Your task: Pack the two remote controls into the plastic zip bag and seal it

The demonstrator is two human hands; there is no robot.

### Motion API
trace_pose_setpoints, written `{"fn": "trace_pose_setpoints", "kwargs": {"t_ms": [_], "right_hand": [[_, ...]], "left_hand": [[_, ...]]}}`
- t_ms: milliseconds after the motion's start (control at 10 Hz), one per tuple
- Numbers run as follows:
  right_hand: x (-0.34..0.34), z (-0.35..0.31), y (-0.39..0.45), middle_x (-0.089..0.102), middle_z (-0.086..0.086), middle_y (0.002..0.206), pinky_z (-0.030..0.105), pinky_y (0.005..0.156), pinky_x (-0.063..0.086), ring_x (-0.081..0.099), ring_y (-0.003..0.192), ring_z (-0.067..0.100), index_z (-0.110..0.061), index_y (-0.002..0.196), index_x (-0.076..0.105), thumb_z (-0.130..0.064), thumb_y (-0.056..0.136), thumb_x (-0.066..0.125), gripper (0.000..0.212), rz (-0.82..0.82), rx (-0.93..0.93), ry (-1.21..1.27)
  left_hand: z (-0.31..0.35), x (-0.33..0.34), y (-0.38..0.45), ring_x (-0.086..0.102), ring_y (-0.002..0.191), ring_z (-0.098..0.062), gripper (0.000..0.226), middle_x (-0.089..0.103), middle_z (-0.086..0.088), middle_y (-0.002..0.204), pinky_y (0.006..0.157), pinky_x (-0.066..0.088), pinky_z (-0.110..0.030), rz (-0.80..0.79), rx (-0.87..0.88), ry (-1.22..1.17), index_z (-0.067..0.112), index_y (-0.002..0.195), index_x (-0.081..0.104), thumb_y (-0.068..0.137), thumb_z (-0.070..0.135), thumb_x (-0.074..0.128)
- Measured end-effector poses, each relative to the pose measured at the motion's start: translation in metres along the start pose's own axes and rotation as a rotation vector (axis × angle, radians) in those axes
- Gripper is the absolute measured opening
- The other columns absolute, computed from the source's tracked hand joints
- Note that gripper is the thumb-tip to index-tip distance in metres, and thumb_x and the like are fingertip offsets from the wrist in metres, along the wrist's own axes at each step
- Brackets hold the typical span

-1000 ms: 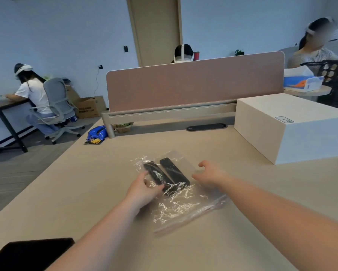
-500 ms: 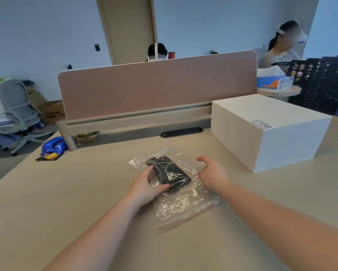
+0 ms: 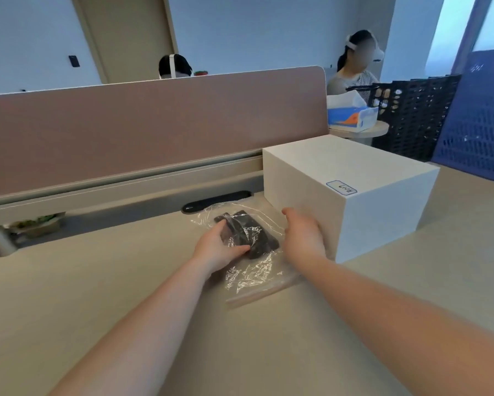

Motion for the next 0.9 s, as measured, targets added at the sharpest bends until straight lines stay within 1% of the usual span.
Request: {"fn": "trace_pose_setpoints", "kwargs": {"t_ms": [100,200,300,400,500,600,700,800,900], "right_hand": [[0.001,-0.003,0.003,0.059,0.015,0.106,0.041,0.085,0.046,0.049,0.105,0.034,-0.011,0.119,0.05,0.006,0.083,0.042,0.041,0.043,-0.021,-0.082],[0.006,-0.003,0.003,0.054,0.013,0.11,0.04,0.085,0.043,0.045,0.108,0.033,-0.011,0.113,0.049,0.005,0.084,0.04,0.035,0.036,-0.034,-0.192],[0.016,-0.001,0.003,0.051,0.014,0.114,0.037,0.091,0.039,0.042,0.111,0.033,-0.01,0.108,0.051,0.002,0.084,0.042,0.028,-0.003,-0.061,-0.291],[0.016,-0.002,-0.001,0.049,0.014,0.118,0.035,0.097,0.036,0.04,0.115,0.031,-0.005,0.109,0.054,0.001,0.084,0.045,0.027,-0.057,-0.076,-0.365],[0.017,-0.001,-0.007,0.05,0.013,0.12,0.037,0.1,0.035,0.04,0.118,0.031,-0.004,0.112,0.057,0.001,0.085,0.045,0.03,-0.137,-0.082,-0.399],[0.018,0.002,-0.016,0.051,0.013,0.123,0.04,0.102,0.036,0.039,0.122,0.031,-0.004,0.118,0.057,0.001,0.088,0.04,0.035,-0.206,-0.065,-0.404],[0.023,0.006,-0.022,0.052,0.013,0.122,0.041,0.1,0.04,0.042,0.121,0.032,-0.003,0.118,0.057,-0.001,0.089,0.038,0.034,-0.268,-0.084,-0.35],[-0.003,0.004,-0.03,0.057,0.011,0.119,0.036,0.093,0.044,0.05,0.117,0.032,-0.003,0.112,0.06,-0.007,0.091,0.042,0.027,-0.217,-0.084,-0.161],[-0.067,0.016,-0.053,0.065,0.0,0.12,0.032,0.094,0.044,0.059,0.11,0.022,-0.016,0.113,0.065,-0.015,0.094,0.049,0.025,-0.097,-0.003,0.149]], "left_hand": [[0.012,0.004,0.01,0.05,0.122,-0.025,0.078,0.053,-0.005,0.135,0.102,0.039,-0.034,0.033,0.047,0.051,0.016,0.134,0.039,0.069,0.033,0.077],[0.011,0.005,0.011,0.052,0.119,-0.025,0.07,0.056,-0.006,0.131,0.099,0.041,-0.034,0.043,0.035,0.073,0.018,0.129,0.045,0.07,0.038,0.075],[0.0,0.002,0.003,0.053,0.116,-0.027,0.067,0.058,-0.008,0.128,0.094,0.042,-0.033,0.04,-0.011,0.146,0.013,0.125,0.049,0.071,0.048,0.071],[-0.012,-0.002,-0.006,0.048,0.123,-0.027,0.081,0.051,-0.008,0.137,0.101,0.039,-0.034,0.033,-0.031,0.22,0.009,0.132,0.042,0.071,0.055,0.067],[-0.02,-0.005,-0.011,0.041,0.131,-0.026,0.084,0.043,-0.008,0.145,0.108,0.034,-0.035,0.033,-0.029,0.267,0.01,0.137,0.035,0.074,0.056,0.063],[-0.021,-0.005,-0.02,0.038,0.132,-0.027,0.079,0.04,-0.008,0.146,0.109,0.032,-0.036,0.043,-0.021,0.289,0.009,0.139,0.032,0.078,0.053,0.06],[-0.021,-0.004,-0.028,0.045,0.126,-0.03,0.067,0.049,-0.011,0.138,0.102,0.038,-0.037,0.065,-0.004,0.324,0.007,0.13,0.042,0.081,0.05,0.057],[-0.022,-0.004,-0.036,0.053,0.111,-0.033,0.052,0.058,-0.011,0.118,0.089,0.044,-0.038,0.093,0.027,0.355,0.008,0.11,0.054,0.083,0.052,0.052],[-0.021,-0.005,-0.039,0.056,0.099,-0.032,0.048,0.059,-0.009,0.102,0.081,0.045,-0.037,0.152,0.089,0.398,0.008,0.095,0.056,0.084,0.054,0.046]]}}
Point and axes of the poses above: each hand's wrist, its own y-axis towards the middle knuckle, its own x-axis out of the palm, z = x × y, the point moved 8 cm from there along y, towards the middle knuckle
